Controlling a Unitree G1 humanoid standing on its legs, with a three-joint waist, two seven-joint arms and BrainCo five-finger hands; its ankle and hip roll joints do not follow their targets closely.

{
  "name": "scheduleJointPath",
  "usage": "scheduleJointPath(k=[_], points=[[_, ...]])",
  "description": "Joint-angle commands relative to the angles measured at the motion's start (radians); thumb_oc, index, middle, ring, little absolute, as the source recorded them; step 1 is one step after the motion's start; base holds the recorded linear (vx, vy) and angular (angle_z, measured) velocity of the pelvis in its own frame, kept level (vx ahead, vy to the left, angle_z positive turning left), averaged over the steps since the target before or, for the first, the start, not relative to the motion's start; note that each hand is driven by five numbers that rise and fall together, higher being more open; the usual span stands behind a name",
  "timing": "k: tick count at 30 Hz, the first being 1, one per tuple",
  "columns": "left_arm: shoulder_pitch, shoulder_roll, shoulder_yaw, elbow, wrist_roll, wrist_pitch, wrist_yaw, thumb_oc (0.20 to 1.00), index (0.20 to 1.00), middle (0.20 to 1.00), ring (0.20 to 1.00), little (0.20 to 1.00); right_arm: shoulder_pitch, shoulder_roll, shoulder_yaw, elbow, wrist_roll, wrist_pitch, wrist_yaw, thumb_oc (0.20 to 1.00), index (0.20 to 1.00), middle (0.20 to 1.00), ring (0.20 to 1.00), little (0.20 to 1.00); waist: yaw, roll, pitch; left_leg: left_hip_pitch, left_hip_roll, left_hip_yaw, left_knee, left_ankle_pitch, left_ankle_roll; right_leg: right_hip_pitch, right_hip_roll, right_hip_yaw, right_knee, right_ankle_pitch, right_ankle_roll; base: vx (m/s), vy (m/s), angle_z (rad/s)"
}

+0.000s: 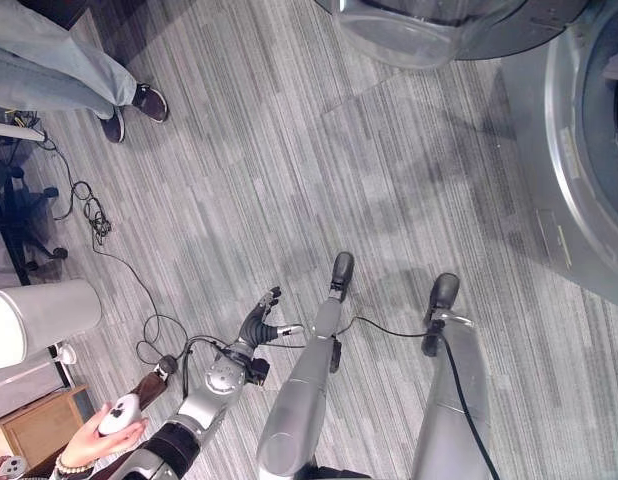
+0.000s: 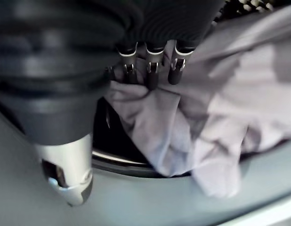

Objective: Grab the laundry basket,head to the washer,open it,put in the laundry and shut it.

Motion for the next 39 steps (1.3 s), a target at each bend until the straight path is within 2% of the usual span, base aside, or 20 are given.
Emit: scheduleJointPath(k=[1, 3, 4, 10, 14, 15, 17, 19, 21, 22, 23, 24, 25, 28, 30, 33, 36, 37, 38, 39], points=[[-0.027, 0.031, -0.038, -0.010, -0.033, -0.015, 0.001, 1.000, 1.000, 1.000, 1.000, 1.000, -0.126, -0.081, 0.099, -0.007, -0.127, 0.035, 0.000, 1.000, 1.000, 1.000, 1.000, 1.000, 0.004, 0.015, 0.025, 0.106, -0.006, 0.062, 0.003, -0.089, -0.025, 0.174, 0.026, 0.057, -0.327, 0.098, 0.087, 0.00, 0.000, 0.00], [-0.016, 0.024, -0.026, -0.020, -0.031, -0.013, 0.001, 1.000, 1.000, 1.000, 1.000, 1.000, -0.073, -0.070, 0.125, -0.070, -0.237, 0.030, -0.036, 1.000, 1.000, 1.000, 1.000, 1.000, 0.001, 0.014, 0.028, 0.113, -0.005, 0.064, 0.003, -0.088, -0.024, 0.180, 0.028, 0.060, -0.331, 0.103, 0.087, 0.00, 0.030, 0.00], [-0.005, 0.014, -0.006, -0.020, -0.019, -0.011, 0.000, 1.000, 1.000, 1.000, 1.000, 1.000, 0.047, -0.069, 0.101, -0.179, -0.347, 0.032, -0.086, 1.000, 1.000, 1.000, 1.000, 1.000, -0.012, 0.007, 0.028, 0.122, -0.004, 0.069, 0.003, -0.091, -0.019, 0.189, 0.032, 0.061, -0.333, 0.108, 0.088, -0.01, 0.063, -0.02], [0.000, -0.005, 0.019, 0.038, 0.014, -0.011, 0.012, 1.000, 1.000, 1.000, 1.000, 1.000, 0.312, 0.006, -0.046, -0.412, -0.507, 0.055, -0.166, 1.000, 1.000, 1.000, 1.000, 1.000, -0.040, -0.028, 0.027, 0.148, 0.003, 0.084, 0.003, -0.108, -0.004, 0.214, 0.035, 0.070, -0.352, 0.123, 0.090, -0.01, 0.058, 0.02], [0.030, -0.022, 0.038, 0.075, 0.048, 0.004, -0.007, 1.000, 1.000, 1.000, 1.000, 1.000, 0.682, 0.168, -0.183, -0.731, -0.747, 0.082, -0.180, 1.000, 1.000, 1.000, 1.000, 1.000, -0.085, -0.084, 0.041, 0.197, 0.012, 0.111, 0.020, -0.141, 0.025, 0.261, 0.045, 0.096, -0.382, 0.144, 0.092, -0.01, 0.103, -0.08], [0.031, -0.020, 0.038, 0.074, 0.048, 0.004, -0.007, 1.000, 1.000, 1.000, 1.000, 1.000, 0.686, 0.169, -0.187, -0.735, -0.749, 0.084, -0.179, 1.000, 1.000, 1.000, 1.000, 1.000, -0.083, -0.085, 0.039, 0.194, 0.012, 0.111, 0.022, -0.139, 0.026, 0.260, 0.046, 0.096, -0.387, 0.150, 0.092, -0.02, 0.084, -0.25], [0.054, -0.026, 0.044, 0.108, 0.059, 0.012, -0.026, 1.000, 1.000, 1.000, 1.000, 1.000, 0.897, 0.291, -0.180, -0.841, -0.815, 0.061, -0.100, 1.000, 1.000, 1.000, 1.000, 1.000, -0.115, -0.131, 0.050, 0.208, 0.007, 0.130, 0.103, -0.197, 0.049, 0.305, 0.040, 0.112, -0.404, 0.161, 0.096, -0.04, 0.153, -0.44], [0.070, -0.027, 0.051, 0.136, 0.080, 0.016, -0.026, 1.000, 1.000, 1.000, 1.000, 1.000, 1.022, 0.378, -0.150, -0.829, -0.826, 0.045, -0.042, 1.000, 1.000, 1.000, 1.000, 1.000, -0.135, -0.166, 0.051, 0.213, 0.003, 0.141, 0.165, -0.242, 0.067, 0.343, 0.034, 0.126, -0.424, 0.175, 0.101, -0.03, 0.127, -0.28], [0.077, -0.028, 0.054, 0.148, 0.093, 0.021, -0.022, 1.000, 1.000, 1.000, 1.000, 1.000, 1.071, 0.417, -0.130, -0.800, -0.839, 0.046, -0.022, 1.000, 1.000, 1.000, 1.000, 1.000, -0.143, -0.184, 0.050, 0.214, -0.001, 0.149, 0.198, -0.262, 0.075, 0.359, 0.033, 0.139, -0.432, 0.186, 0.103, -0.02, 0.161, -0.37], [0.081, -0.032, 0.057, 0.177, 0.127, 0.026, -0.008, 1.000, 1.000, 1.000, 1.000, 1.000, 1.145, 0.479, -0.103, -0.690, -0.850, 0.054, 0.006, 1.000, 1.000, 1.000, 1.000, 1.000, -0.153, -0.206, 0.047, 0.242, -0.017, 0.158, 0.253, -0.308, 0.088, 0.411, 0.026, 0.157, -0.446, 0.190, 0.108, -0.02, 0.209, -0.29], [0.081, -0.032, 0.058, 0.177, 0.127, 0.026, -0.008, 1.000, 1.000, 1.000, 1.000, 1.000, 1.144, 0.480, -0.103, -0.690, -0.850, 0.054, 0.005, 1.000, 1.000, 1.000, 1.000, 1.000, -0.153, -0.207, 0.046, 0.239, -0.018, 0.159, 0.252, -0.305, 0.088, 0.409, 0.026, 0.158, -0.450, 0.195, 0.108, -0.02, 0.303, -0.26], [0.070, -0.039, 0.067, 0.219, 0.169, 0.029, 0.011, 1.000, 1.000, 1.000, 1.000, 1.000, 1.196, 0.522, -0.093, -0.539, -0.859, 0.063, 0.017, 1.000, 1.000, 1.000, 1.000, 1.000, -0.160, -0.226, 0.035, 0.280, -0.036, 0.170, 0.282, -0.341, 0.099, 0.466, 0.013, 0.176, -0.482, 0.213, 0.121, -0.02, 0.229, -0.21], [0.066, -0.041, 0.072, 0.239, 0.179, 0.029, 0.019, 1.000, 1.000, 1.000, 1.000, 1.000, 1.226, 0.531, -0.099, -0.497, -0.857, 0.066, 0.018, 1.000, 1.000, 1.000, 1.000, 1.000, -0.164, -0.231, 0.029, 0.300, -0.043, 0.177, 0.296, -0.356, 0.106, 0.491, 0.005, 0.185, -0.497, 0.224, 0.127, -0.02, 0.301, -0.25], [0.061, -0.054, 0.088, 0.327, 0.228, 0.028, 0.034, 1.000, 1.000, 1.000, 1.000, 1.000, 1.302, 0.563, -0.126, -0.344, -0.844, 0.072, 0.051, 1.000, 1.000, 1.000, 1.000, 1.000, -0.178, -0.249, -0.013, 0.359, -0.047, 0.215, 0.292, -0.376, 0.121, 0.534, -0.028, 0.185, -0.555, 0.316, 0.154, -0.03, 0.186, -0.25], [0.056, -0.054, 0.096, 0.349, 0.229, 0.031, 0.033, 1.000, 1.000, 1.000, 1.000, 1.000, 1.322, 0.567, -0.142, -0.318, -0.827, 0.072, 0.058, 1.000, 1.000, 1.000, 1.000, 1.000, -0.180, -0.253, -0.024, 0.377, -0.040, 0.227, 0.285, -0.367, 0.126, 0.539, -0.031, 0.159, -0.552, 0.324, 0.152, -0.05, 0.094, -0.41], [0.044, -0.061, 0.120, 0.444, 0.259, 0.048, 0.036, 1.000, 1.000, 1.000, 1.000, 1.000, 1.406, 0.544, -0.176, -0.327, -0.800, 0.053, 0.076, 1.000, 1.000, 1.000, 1.000, 1.000, -0.184, -0.263, -0.060, 0.443, -0.011, 0.271, 0.263, -0.351, 0.144, 0.598, 0.020, 0.081, -0.408, 0.220, 0.124, -0.08, 0.128, -0.43], [0.068, -0.061, 0.174, 0.512, 0.257, 0.059, 0.036, 1.000, 1.000, 1.000, 1.000, 1.000, 1.469, 0.540, -0.208, -0.324, -0.781, 0.042, 0.101, 1.000, 1.000, 1.000, 1.000, 1.000, -0.161, -0.275, -0.133, 0.490, 0.000, 0.307, 0.225, -0.326, 0.156, 0.698, 0.080, -0.007, -0.315, 0.127, 0.101, -0.03, 0.052, -0.35], [0.083, -0.059, 0.194, 0.514, 0.253, 0.060, 0.033, 1.000, 1.000, 1.000, 1.000, 1.000, 1.490, 0.538, -0.215, -0.336, -0.779, 0.035, 0.110, 1.000, 1.000, 1.000, 1.000, 1.000, -0.149, -0.285, -0.160, 0.504, 0.002, 0.323, 0.211, -0.323, 0.158, 0.740, 0.092, -0.035, -0.316, 0.107, 0.097, -0.05, -0.051, -0.88], [0.103, -0.068, 0.220, 0.544, 0.246, 0.059, 0.035, 1.000, 1.000, 1.000, 1.000, 1.000, 1.502, 0.551, -0.202, -0.324, -0.782, 0.029, 0.126, 1.000, 1.000, 1.000, 1.000, 1.000, -0.118, -0.310, -0.214, 0.513, -0.001, 0.362, 0.191, -0.311, 0.157, 0.841, 0.104, -0.089, -0.371, 0.088, 0.092, -0.09, -0.098, -1.16], [0.110, -0.076, 0.232, 0.554, 0.238, 0.059, 0.041, 1.000, 1.000, 1.000, 1.000, 1.000, 1.502, 0.560, -0.192, -0.327, -0.783, 0.030, 0.135, 1.000, 1.000, 1.000, 1.000, 1.000, -0.098, -0.325, -0.235, 0.509, 0.001, 0.385, 0.186, -0.302, 0.153, 0.884, 0.111, -0.105, -0.429, 0.072, 0.090, -0.17, -0.123, -1.13]])
